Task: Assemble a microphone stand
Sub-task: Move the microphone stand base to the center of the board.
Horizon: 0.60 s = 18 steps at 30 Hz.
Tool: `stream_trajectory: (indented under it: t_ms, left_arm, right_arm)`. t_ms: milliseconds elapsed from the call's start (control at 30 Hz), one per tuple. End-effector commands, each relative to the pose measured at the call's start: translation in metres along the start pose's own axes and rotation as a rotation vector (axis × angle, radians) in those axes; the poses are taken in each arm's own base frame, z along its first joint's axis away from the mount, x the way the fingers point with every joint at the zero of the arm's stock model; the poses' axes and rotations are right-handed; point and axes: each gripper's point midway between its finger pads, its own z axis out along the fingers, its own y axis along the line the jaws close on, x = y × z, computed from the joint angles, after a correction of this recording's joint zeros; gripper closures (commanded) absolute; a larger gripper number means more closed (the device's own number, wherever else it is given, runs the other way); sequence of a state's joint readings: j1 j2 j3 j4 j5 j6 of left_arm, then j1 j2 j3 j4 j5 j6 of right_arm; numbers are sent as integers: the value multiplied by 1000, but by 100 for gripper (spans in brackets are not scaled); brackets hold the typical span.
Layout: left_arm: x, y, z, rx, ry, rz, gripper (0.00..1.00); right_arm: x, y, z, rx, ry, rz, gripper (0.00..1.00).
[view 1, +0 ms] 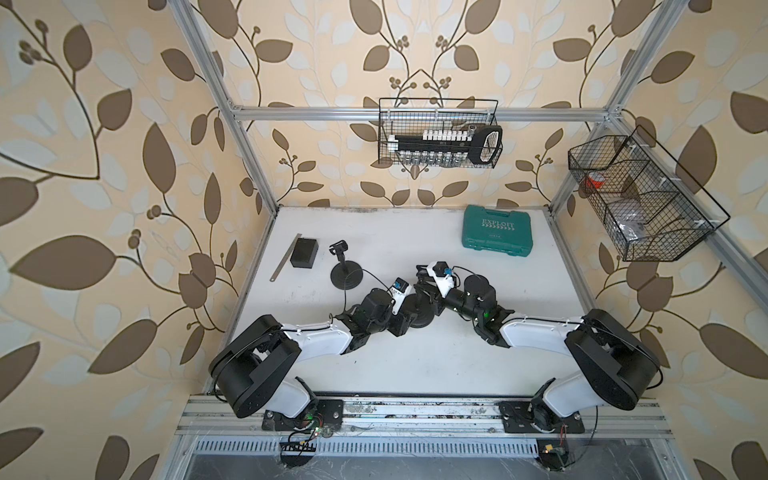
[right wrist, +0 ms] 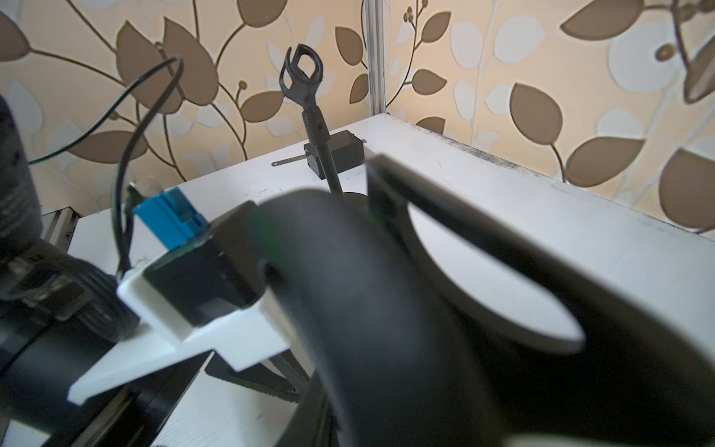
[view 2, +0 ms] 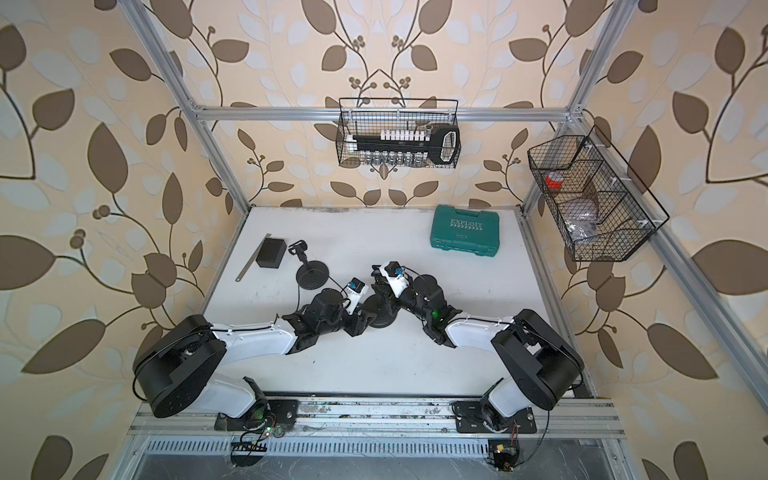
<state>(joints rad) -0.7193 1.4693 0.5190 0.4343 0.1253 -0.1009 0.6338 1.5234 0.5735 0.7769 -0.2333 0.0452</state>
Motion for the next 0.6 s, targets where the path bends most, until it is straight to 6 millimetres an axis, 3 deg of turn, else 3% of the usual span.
stream_trajectory:
  t_ms: [0, 333, 567]
  left_arm:
    - [-34, -3, 4, 3, -132, 124, 42]
    - [-43, 2, 17, 25, -191, 134, 48]
    - [-42, 14, 17, 25, -211, 92, 52]
  right_arm:
    - [34, -7, -1, 2, 146, 104, 96]
    - [38, 8, -2, -11, 113, 7, 97]
    - [36, 8, -2, 113, 86, -25, 100]
